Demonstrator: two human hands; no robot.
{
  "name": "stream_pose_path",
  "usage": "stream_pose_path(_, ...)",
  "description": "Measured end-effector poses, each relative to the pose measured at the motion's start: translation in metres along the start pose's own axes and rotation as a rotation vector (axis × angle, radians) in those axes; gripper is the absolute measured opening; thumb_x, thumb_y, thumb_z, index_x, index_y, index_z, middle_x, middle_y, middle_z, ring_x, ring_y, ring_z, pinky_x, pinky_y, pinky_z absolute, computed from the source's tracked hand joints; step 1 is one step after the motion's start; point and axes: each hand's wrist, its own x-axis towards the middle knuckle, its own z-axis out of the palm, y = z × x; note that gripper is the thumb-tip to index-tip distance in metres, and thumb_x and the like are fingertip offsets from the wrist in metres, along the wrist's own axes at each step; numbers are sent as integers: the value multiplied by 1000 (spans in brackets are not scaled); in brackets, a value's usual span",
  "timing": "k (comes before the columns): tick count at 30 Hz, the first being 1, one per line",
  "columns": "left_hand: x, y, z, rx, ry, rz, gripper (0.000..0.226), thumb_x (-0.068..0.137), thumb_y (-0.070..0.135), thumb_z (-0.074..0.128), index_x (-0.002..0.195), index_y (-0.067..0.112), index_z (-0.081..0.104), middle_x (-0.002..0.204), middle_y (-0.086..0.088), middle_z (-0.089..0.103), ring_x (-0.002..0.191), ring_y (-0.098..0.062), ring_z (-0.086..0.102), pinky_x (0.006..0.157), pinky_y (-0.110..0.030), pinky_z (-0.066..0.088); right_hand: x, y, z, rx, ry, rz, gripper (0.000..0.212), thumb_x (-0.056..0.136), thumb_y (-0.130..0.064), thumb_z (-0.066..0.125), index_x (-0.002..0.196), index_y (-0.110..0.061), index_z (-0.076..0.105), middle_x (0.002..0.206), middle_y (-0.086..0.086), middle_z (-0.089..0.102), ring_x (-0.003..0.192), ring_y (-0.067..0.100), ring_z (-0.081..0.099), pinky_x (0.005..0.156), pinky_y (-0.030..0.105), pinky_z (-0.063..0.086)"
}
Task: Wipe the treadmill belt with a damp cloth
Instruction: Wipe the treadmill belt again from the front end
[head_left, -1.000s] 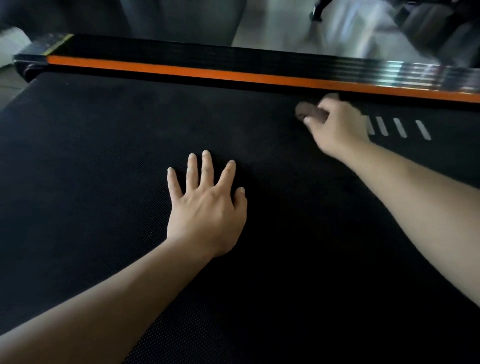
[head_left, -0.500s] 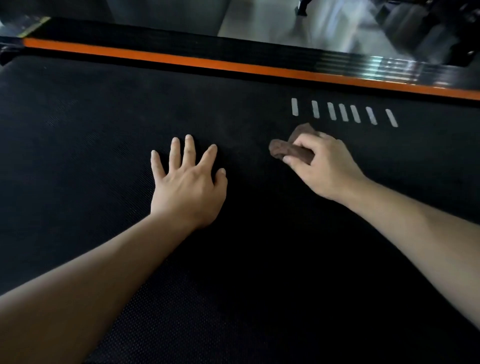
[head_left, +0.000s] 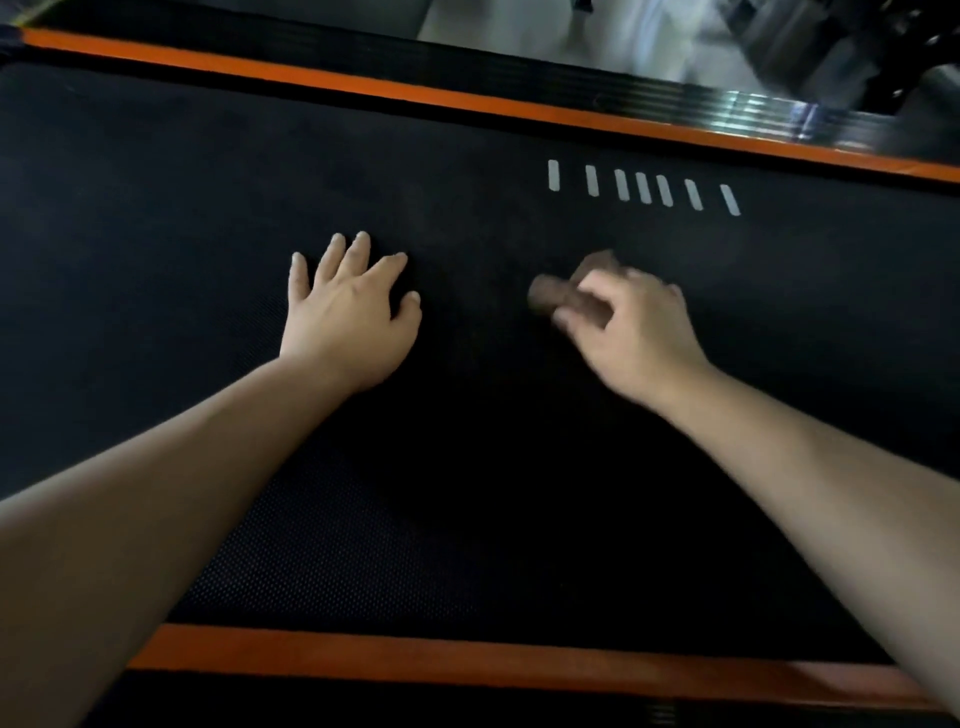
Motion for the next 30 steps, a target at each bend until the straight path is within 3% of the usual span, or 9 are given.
stream_pose_path(2, -18, 0, -5, -19, -42, 32, 58, 104, 48, 38, 158, 29, 35, 172, -8, 15, 159, -25, 1, 128, -54, -3, 16, 6, 0, -17, 54, 157, 21, 91, -47, 64, 97, -27, 63, 96, -1, 64, 97, 26, 61, 89, 42, 39)
stream_pose_path(4, -44, 1, -7, -9, -87, 46, 60, 104, 51, 36, 160, 32, 28, 173, -5, 8, 159, -22, -5, 127, -52, -7, 4, -7, 4, -16, 72, 171, 22, 91, -47, 64, 97, -26, 63, 96, 2, 65, 95, 29, 62, 87, 42, 45)
stream_pose_path(9, -100, 4, -3, 66, -144, 68, 69, 99, 60, 23, 163, 37, 11, 173, -2, -8, 157, -19, -19, 125, -51, -15, -86, -48, -10, 159, -168, -117, 28, 86, -56, 58, 92, -29, 67, 95, -2, 66, 91, 24, 61, 85, 43, 43)
stream_pose_path(15, -104, 3, 5, 88, -78, 88, 67, 101, 57, 26, 163, 33, 19, 174, -5, 0, 159, -22, -13, 126, -53, -11, -66, -27, -12, 127, -19, 103, 19, 86, -44, 72, 91, -27, 66, 88, -13, 58, 90, 23, 60, 89, 49, 47)
stream_pose_path(18, -105, 5, 6, 90, -75, 88, 66, 100, 56, 27, 162, 32, 19, 173, -6, 0, 159, -23, -12, 126, -54, -10, -109, -46, -12, 151, -120, -75, 20, 83, -49, 71, 90, -31, 68, 97, -8, 65, 94, 21, 58, 89, 42, 38)
stream_pose_path(21, -103, 5, 4, 85, -64, 91, 65, 101, 54, 28, 162, 31, 20, 173, -7, 1, 159, -24, -11, 126, -55, -9, -132, -42, -27, 229, -292, -169, 29, 79, -66, 59, 89, -40, 68, 94, -17, 60, 94, 10, 50, 91, 35, 30)
stream_pose_path(24, -103, 4, 5, 72, -58, 93, 64, 102, 54, 31, 161, 30, 22, 173, -7, 3, 159, -23, -9, 126, -55, -9, -113, -30, -29, 117, -210, -96, 31, 78, -65, 61, 90, -37, 69, 96, -11, 64, 97, 17, 53, 94, 43, 34)
stream_pose_path(27, -105, 3, 6, 60, -59, 97, 64, 102, 54, 32, 161, 30, 24, 173, -7, 4, 159, -23, -9, 126, -55, -9, -114, -32, -28, 79, -95, 62, 19, 81, -48, 76, 90, -32, 69, 100, -5, 66, 101, 24, 56, 94, 45, 36)
stream_pose_path(30, -104, 3, 7, 66, -53, 92, 63, 102, 54, 32, 160, 30, 24, 173, -8, 4, 159, -24, -9, 126, -55, -9, -150, -41, -36, 193, -250, -94, 19, 82, -54, 71, 91, -38, 68, 98, -12, 63, 99, 14, 52, 94, 42, 34)
